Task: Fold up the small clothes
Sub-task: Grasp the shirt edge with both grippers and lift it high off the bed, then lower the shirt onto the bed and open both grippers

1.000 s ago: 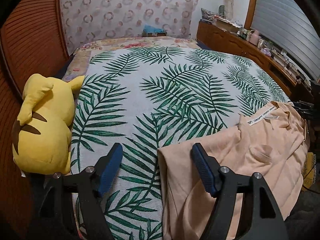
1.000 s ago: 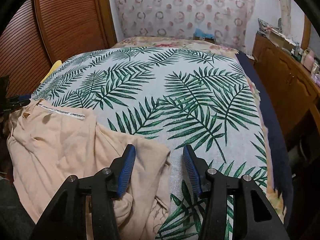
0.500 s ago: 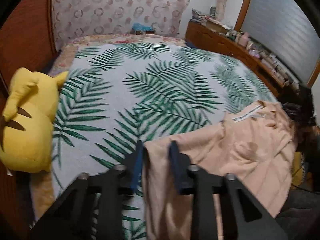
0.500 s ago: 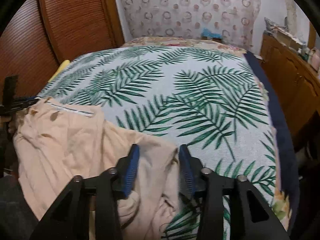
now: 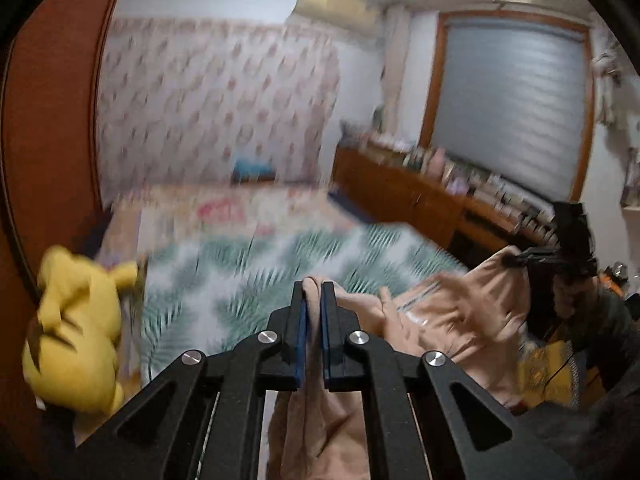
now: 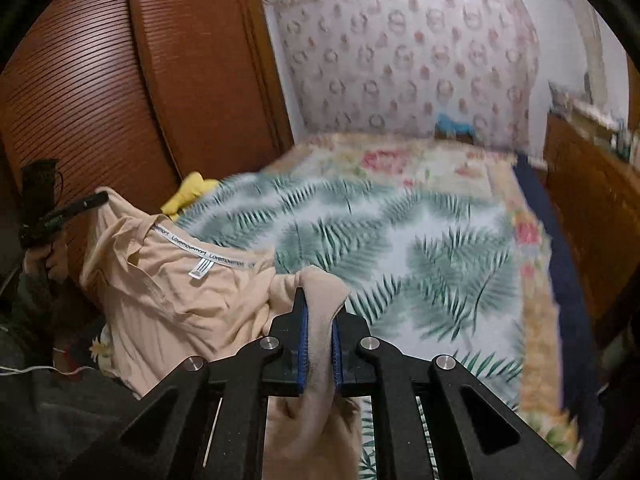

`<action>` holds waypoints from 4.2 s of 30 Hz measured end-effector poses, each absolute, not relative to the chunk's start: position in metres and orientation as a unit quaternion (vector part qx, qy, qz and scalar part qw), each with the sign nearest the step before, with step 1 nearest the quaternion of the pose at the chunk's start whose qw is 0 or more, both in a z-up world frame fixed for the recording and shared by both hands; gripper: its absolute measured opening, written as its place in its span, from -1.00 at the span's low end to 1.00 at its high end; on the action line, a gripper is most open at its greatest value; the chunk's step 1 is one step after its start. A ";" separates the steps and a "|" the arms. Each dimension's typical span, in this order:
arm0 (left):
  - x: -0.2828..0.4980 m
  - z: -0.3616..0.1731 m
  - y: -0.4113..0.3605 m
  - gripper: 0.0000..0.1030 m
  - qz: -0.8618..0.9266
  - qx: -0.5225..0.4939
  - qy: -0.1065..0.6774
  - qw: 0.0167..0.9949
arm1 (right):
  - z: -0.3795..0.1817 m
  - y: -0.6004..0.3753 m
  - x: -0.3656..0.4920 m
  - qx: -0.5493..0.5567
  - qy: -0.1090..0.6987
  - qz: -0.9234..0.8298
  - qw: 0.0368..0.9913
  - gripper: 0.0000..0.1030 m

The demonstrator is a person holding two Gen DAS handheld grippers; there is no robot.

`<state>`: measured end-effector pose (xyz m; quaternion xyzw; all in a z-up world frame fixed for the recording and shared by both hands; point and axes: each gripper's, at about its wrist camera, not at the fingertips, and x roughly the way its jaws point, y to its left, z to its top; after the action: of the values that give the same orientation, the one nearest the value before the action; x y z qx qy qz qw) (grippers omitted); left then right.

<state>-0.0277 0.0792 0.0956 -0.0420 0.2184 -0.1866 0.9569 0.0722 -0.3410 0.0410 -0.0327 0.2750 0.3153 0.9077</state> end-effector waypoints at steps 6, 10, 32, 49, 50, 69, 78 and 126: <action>-0.058 0.170 0.089 -0.87 -0.189 -0.036 0.158 0.968 | 0.136 -0.346 0.031 -0.024 0.186 0.355 0.916 -0.82; -0.074 0.203 0.096 -0.87 -0.169 -0.017 0.126 0.977 | 0.185 -0.345 0.007 -0.038 0.137 0.360 0.922 -0.82; -0.109 0.398 0.131 -0.87 -0.077 0.025 -0.066 0.995 | 0.413 -0.357 -0.112 -0.129 -0.059 0.216 0.966 -0.83; -0.092 0.379 0.121 -0.87 -0.079 0.035 -0.053 0.995 | 0.436 -0.339 -0.113 -0.154 -0.030 0.198 0.968 -0.84; -0.096 0.381 0.120 -0.87 -0.078 0.036 -0.057 0.995 | 0.437 -0.340 -0.114 -0.155 -0.031 0.196 0.968 -0.84; 0.098 0.264 0.105 -0.87 -0.033 0.065 0.088 0.993 | 0.352 -0.309 0.068 -0.166 0.107 0.177 0.964 -0.83; 0.254 0.122 0.108 -0.87 -0.028 0.042 0.216 0.975 | 0.232 -0.275 0.253 -0.157 0.237 0.178 0.942 -0.83; 0.276 -0.052 0.102 0.48 -0.057 0.000 0.417 0.907 | 0.086 -0.294 0.333 -0.017 0.420 0.214 0.882 0.02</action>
<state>0.2761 0.1022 -0.0518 -0.0005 0.4170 -0.0573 0.9071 0.3330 -0.2937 0.0857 -0.0170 0.4196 0.2139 0.8820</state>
